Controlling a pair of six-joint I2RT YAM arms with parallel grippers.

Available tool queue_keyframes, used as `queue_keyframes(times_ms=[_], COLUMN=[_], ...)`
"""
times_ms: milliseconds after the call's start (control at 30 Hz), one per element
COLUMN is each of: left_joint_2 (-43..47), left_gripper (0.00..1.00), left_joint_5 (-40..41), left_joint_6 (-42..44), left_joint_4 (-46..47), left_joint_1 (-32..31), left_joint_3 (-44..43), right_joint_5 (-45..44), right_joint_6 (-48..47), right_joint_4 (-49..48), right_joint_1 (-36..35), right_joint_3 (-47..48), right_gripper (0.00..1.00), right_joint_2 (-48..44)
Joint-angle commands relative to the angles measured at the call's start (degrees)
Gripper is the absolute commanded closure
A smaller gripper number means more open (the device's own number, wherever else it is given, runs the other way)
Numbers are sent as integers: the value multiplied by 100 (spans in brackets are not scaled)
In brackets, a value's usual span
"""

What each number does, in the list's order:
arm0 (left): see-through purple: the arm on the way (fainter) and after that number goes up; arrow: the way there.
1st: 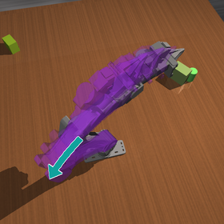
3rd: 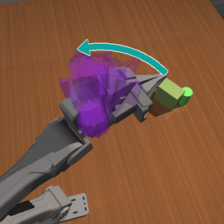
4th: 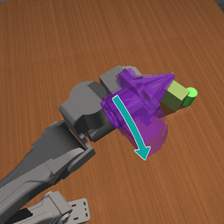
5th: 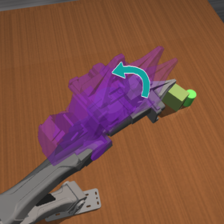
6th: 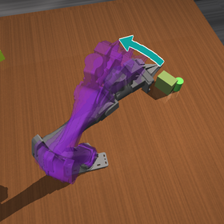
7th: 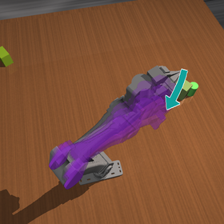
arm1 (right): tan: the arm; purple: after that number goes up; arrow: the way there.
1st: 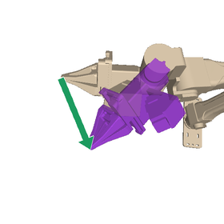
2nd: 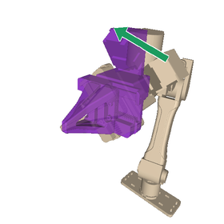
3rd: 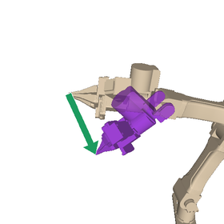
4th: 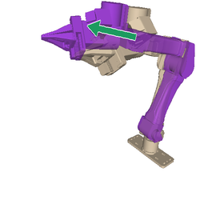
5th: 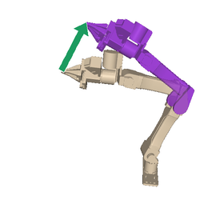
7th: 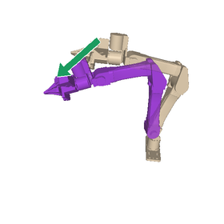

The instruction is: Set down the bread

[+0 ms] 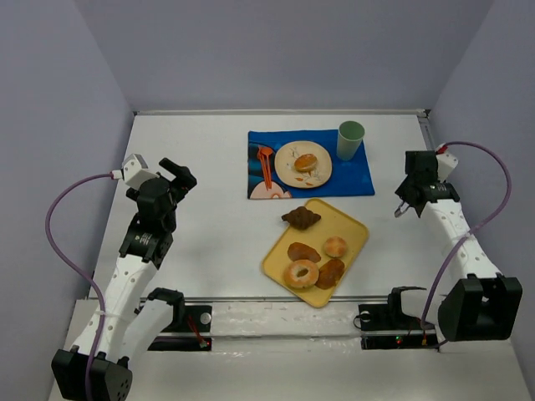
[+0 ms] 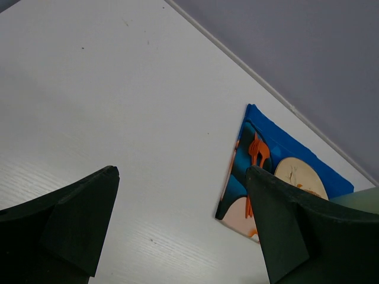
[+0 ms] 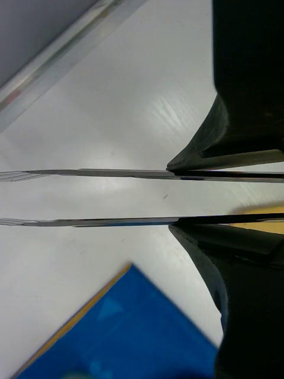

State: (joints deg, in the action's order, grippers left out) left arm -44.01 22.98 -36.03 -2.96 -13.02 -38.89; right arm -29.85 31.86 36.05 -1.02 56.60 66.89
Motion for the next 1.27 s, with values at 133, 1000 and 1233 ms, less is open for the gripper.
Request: queue_keyframes(times_ms=[133,1000,1233], left_joint_2=[85,15,-326], left_gripper=[1,1,1], left_joint_5=[145,-66,-818], left_joint_6=[-36,0,-1], left_joint_4=[147,173,261], left_joint_1=[27,27,27], left_joint_3=[31,13,22], right_joint_5=[-267,-347,56], right_joint_6=[417,453,533], right_joint_4=[200,105,-686], right_joint_1=[66,66,66], right_joint_3=[-623,-26,-535], right_gripper=[43,0,0], right_joint_2=[394,-1468,-2126])
